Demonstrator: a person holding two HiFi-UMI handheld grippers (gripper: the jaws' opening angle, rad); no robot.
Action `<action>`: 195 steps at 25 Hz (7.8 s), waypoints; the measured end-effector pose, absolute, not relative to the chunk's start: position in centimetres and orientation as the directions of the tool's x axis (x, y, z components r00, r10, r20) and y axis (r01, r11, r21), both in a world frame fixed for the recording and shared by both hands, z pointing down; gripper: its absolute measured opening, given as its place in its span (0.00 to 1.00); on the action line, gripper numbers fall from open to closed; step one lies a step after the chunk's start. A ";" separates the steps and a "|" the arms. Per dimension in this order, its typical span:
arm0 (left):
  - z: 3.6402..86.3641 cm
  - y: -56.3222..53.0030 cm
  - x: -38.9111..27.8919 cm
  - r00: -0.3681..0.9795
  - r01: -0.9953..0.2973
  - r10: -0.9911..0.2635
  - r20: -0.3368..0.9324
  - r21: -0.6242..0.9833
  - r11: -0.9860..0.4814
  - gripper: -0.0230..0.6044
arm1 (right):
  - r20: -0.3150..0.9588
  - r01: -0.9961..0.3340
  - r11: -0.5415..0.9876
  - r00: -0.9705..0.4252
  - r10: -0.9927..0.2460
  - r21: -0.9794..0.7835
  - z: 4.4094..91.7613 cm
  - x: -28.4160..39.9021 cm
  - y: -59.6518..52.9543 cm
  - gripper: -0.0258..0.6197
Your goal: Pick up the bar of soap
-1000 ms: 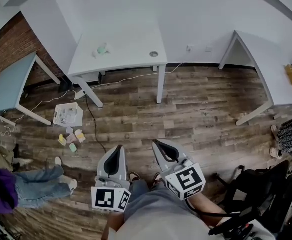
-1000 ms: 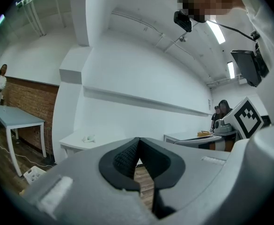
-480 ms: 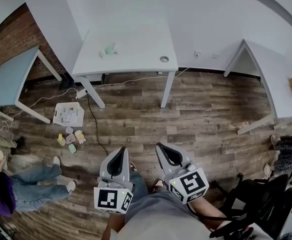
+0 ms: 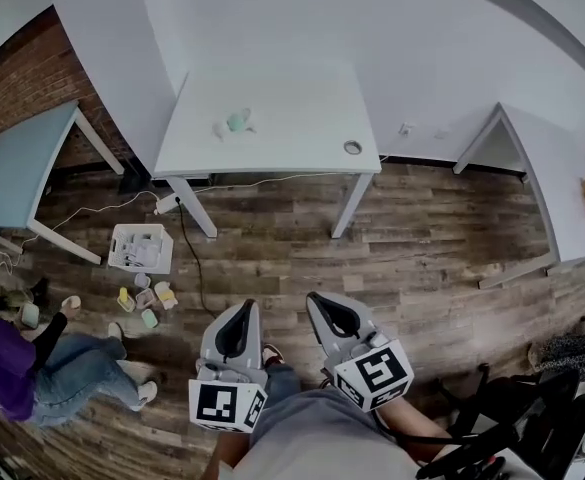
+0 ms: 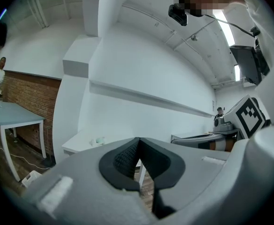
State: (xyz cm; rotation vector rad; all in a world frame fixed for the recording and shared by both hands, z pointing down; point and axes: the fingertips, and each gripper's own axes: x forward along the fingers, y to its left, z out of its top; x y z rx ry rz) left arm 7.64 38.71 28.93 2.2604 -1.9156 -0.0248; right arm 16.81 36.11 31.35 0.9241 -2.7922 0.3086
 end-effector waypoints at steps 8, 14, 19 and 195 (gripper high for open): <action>28.7 35.4 1.7 0.208 -0.971 -0.974 0.095 0.144 -0.193 0.04 | 0.243 -0.608 0.784 -0.786 -0.569 -0.129 31.3 10.0 33.3 0.04; 28.5 34.0 -0.9 0.219 -0.967 -0.972 0.085 0.149 -0.205 0.04 | 0.236 -0.606 0.787 -0.786 -0.571 -0.118 30.9 7.0 32.0 0.04; 28.6 32.6 -1.6 0.234 -0.963 -0.968 0.087 0.159 -0.218 0.04 | 0.239 -0.612 0.782 -0.782 -0.575 -0.120 30.9 6.1 30.8 0.04; 58.8 -21.3 -17.5 0.569 -0.596 -0.262 0.780 0.172 -0.784 0.04 | 0.510 -0.669 0.242 -0.711 -0.484 -0.703 56.4 -12.3 -17.9 0.25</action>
